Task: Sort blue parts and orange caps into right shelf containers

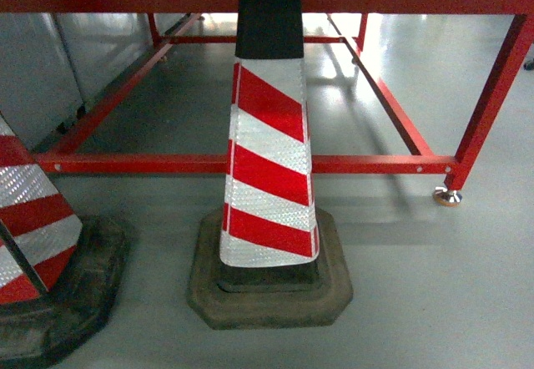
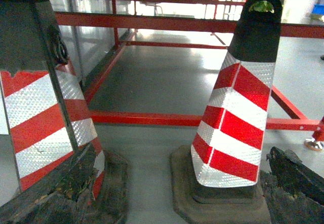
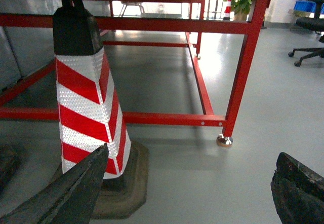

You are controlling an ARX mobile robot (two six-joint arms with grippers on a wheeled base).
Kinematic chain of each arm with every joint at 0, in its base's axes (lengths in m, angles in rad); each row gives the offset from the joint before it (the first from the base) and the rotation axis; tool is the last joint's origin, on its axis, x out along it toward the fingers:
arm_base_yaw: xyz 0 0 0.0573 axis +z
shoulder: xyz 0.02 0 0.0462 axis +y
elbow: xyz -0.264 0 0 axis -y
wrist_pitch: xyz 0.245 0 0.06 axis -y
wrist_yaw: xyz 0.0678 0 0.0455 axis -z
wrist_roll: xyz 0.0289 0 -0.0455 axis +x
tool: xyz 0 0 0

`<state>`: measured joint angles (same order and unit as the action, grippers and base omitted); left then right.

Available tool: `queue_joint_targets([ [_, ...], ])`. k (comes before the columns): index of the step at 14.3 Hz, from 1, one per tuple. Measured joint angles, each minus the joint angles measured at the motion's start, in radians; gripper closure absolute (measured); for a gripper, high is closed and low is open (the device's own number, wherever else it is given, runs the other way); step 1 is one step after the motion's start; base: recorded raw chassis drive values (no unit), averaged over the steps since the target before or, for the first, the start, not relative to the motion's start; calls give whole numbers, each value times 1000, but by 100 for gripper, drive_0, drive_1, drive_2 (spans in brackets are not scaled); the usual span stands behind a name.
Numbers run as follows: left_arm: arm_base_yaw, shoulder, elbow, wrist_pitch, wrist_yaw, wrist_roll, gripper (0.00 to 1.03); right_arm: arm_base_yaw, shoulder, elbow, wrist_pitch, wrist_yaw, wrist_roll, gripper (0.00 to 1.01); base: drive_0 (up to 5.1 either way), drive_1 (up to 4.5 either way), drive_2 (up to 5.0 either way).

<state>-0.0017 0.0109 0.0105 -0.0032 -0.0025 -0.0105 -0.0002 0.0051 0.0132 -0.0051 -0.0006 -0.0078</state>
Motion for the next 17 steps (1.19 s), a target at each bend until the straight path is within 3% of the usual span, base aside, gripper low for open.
queue_joint_targets([
  [17, 0, 0, 0, -1, 2, 11, 5, 0, 0, 0, 0, 0, 8, 3, 0, 0, 0],
])
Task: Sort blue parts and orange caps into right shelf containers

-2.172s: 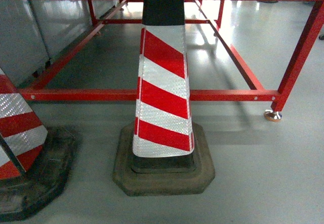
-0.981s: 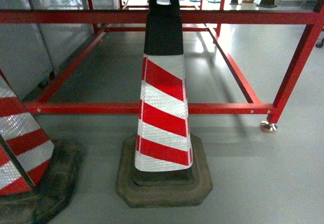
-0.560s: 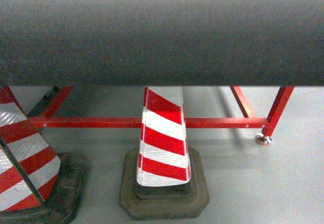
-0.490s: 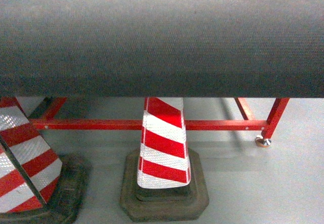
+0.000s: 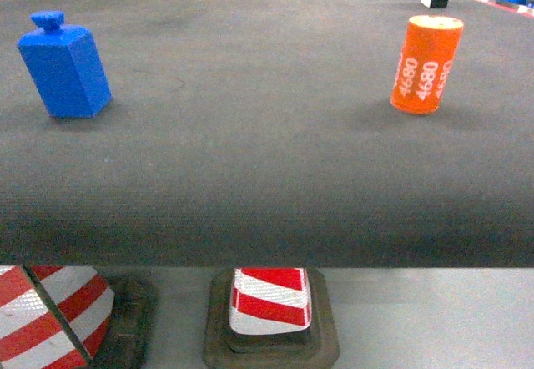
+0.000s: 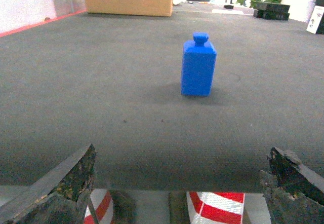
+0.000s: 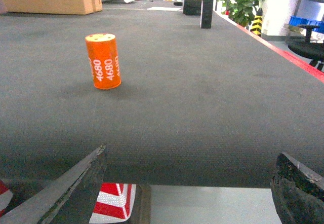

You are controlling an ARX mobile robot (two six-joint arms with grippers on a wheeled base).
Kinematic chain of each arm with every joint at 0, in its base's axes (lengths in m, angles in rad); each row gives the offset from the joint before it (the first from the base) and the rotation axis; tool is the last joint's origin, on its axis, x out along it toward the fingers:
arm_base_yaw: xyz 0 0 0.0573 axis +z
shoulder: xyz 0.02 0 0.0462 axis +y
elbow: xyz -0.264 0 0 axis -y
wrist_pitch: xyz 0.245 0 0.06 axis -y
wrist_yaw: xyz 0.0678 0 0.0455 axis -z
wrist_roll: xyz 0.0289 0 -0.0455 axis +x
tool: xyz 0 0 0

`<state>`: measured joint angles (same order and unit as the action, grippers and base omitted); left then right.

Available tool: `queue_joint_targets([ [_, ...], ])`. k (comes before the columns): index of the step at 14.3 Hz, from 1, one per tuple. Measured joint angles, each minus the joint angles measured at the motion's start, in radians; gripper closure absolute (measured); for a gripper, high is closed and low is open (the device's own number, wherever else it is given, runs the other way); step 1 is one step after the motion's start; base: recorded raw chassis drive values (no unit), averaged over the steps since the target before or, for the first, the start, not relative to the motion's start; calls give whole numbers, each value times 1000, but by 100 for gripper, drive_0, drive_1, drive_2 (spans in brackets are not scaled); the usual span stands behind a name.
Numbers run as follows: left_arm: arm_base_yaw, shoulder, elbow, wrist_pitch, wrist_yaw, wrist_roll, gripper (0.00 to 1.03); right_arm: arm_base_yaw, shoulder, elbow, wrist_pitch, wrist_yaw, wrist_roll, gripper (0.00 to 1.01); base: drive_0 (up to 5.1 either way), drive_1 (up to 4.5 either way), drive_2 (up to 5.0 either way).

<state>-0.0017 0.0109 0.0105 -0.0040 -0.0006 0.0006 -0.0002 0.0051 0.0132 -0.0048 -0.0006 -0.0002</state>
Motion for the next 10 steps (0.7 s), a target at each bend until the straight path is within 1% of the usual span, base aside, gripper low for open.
queue_joint_targets([
  [9, 0, 0, 2, 9, 0, 0, 5, 0, 0, 0, 9, 0, 0, 3, 0, 0, 0],
  [10, 0, 0, 0, -4, -1, 0, 5, 0, 0, 0, -3, 0, 0, 3, 0, 0, 0],
])
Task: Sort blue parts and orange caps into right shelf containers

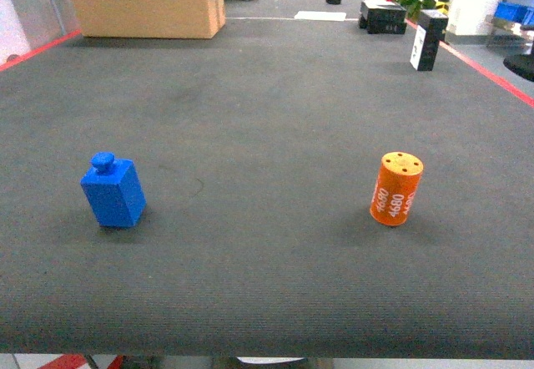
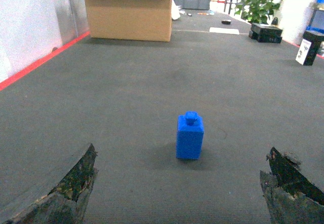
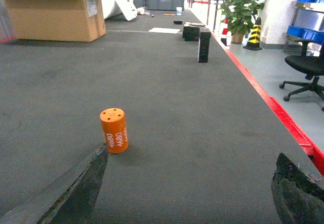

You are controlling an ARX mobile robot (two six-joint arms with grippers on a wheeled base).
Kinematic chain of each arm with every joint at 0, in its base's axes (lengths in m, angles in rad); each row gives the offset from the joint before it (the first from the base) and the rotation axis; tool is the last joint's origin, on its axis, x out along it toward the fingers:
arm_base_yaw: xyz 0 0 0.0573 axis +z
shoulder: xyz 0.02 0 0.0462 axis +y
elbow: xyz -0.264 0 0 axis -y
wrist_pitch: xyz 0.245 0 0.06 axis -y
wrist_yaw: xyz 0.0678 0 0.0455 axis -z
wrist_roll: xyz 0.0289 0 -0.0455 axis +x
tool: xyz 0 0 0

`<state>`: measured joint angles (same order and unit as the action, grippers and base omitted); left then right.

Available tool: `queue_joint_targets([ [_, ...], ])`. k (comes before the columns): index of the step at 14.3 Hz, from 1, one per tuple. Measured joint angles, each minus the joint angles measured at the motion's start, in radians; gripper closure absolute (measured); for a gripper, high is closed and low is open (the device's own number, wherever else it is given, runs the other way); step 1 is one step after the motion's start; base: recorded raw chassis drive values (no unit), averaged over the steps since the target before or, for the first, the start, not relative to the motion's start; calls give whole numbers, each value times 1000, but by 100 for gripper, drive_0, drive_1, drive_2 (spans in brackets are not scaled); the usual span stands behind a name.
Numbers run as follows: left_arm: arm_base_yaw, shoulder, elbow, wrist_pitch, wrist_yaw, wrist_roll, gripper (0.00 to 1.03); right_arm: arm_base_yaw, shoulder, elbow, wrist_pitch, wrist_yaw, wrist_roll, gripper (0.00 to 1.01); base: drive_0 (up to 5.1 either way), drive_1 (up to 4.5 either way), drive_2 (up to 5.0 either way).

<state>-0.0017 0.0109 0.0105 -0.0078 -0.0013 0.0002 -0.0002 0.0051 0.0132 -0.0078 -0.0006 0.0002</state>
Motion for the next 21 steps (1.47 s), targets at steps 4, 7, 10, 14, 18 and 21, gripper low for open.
queue_joint_targets([
  [4, 0, 0, 0, 4, 1, 0, 5, 0, 0, 0, 3, 0, 0, 3, 0, 0, 0],
  [7, 0, 0, 0, 4, 1, 0, 5, 0, 0, 0, 3, 0, 0, 3, 0, 0, 0],
  [10, 0, 0, 0, 4, 1, 0, 5, 0, 0, 0, 3, 0, 0, 3, 0, 0, 0],
  [14, 0, 0, 0, 4, 1, 0, 5, 0, 0, 0, 3, 0, 0, 3, 0, 0, 0],
  [18, 0, 0, 0, 4, 1, 0, 5, 0, 0, 0, 3, 0, 0, 3, 0, 0, 0],
  [21, 0, 0, 0, 4, 1, 0, 5, 0, 0, 0, 3, 0, 0, 3, 0, 0, 0],
])
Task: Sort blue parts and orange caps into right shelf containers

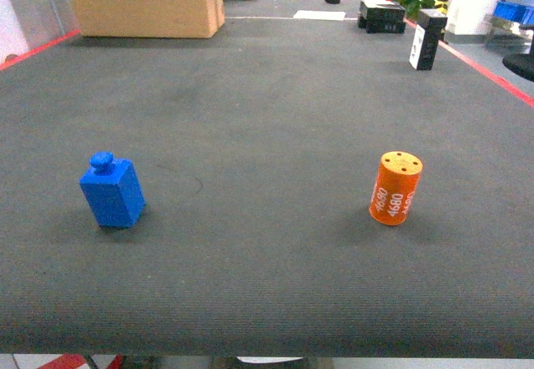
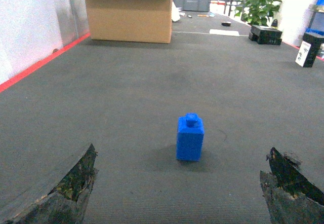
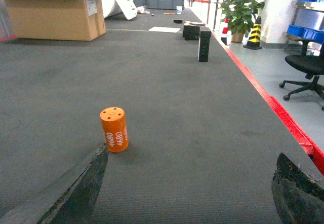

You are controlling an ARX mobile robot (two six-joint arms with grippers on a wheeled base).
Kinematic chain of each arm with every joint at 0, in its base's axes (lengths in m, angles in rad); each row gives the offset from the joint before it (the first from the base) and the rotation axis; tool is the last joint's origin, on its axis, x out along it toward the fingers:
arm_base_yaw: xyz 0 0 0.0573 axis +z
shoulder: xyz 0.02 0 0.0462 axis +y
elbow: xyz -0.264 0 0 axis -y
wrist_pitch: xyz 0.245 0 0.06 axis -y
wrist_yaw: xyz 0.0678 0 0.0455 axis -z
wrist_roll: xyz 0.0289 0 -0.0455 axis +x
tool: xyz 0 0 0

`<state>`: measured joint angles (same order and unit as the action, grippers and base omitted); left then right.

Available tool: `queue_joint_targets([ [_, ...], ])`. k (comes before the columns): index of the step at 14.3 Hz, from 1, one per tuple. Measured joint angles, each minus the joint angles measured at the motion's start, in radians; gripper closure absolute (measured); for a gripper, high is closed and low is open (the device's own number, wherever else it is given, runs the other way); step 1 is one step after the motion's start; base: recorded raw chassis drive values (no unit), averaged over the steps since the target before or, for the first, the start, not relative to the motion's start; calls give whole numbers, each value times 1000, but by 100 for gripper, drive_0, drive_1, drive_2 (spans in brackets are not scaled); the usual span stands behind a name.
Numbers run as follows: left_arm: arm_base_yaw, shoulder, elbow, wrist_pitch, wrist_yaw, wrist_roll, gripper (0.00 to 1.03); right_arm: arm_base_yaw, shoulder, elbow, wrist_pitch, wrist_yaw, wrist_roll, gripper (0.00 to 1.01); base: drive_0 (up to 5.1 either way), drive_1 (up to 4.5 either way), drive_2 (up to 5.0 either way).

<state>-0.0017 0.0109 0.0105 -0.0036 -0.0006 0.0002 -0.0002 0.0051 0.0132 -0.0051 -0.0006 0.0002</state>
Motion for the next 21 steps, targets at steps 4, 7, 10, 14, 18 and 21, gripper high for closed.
queue_joint_targets([
  [4, 0, 0, 0, 0, 0, 0, 5, 0, 0, 0, 0, 0, 0, 3, 0, 0, 0],
  [7, 0, 0, 0, 0, 0, 0, 5, 0, 0, 0, 0, 0, 0, 3, 0, 0, 0],
  [10, -131, 393, 29, 329, -369, -17, 5, 291, 430, 60, 254, 432, 9, 3, 0, 0, 0],
  [14, -111, 1264, 322, 896, -259, -16, 5, 285, 1268, 370, 808, 363, 18, 3, 0, 0, 0],
  [18, -141, 1571, 478, 888, -222, -19, 5, 275, 1589, 527, 787, 305, 33, 3, 0, 0, 0],
  [21, -141, 1707, 547, 907, -212, -27, 5, 275, 1733, 641, 794, 278, 41, 3, 0, 0, 0],
])
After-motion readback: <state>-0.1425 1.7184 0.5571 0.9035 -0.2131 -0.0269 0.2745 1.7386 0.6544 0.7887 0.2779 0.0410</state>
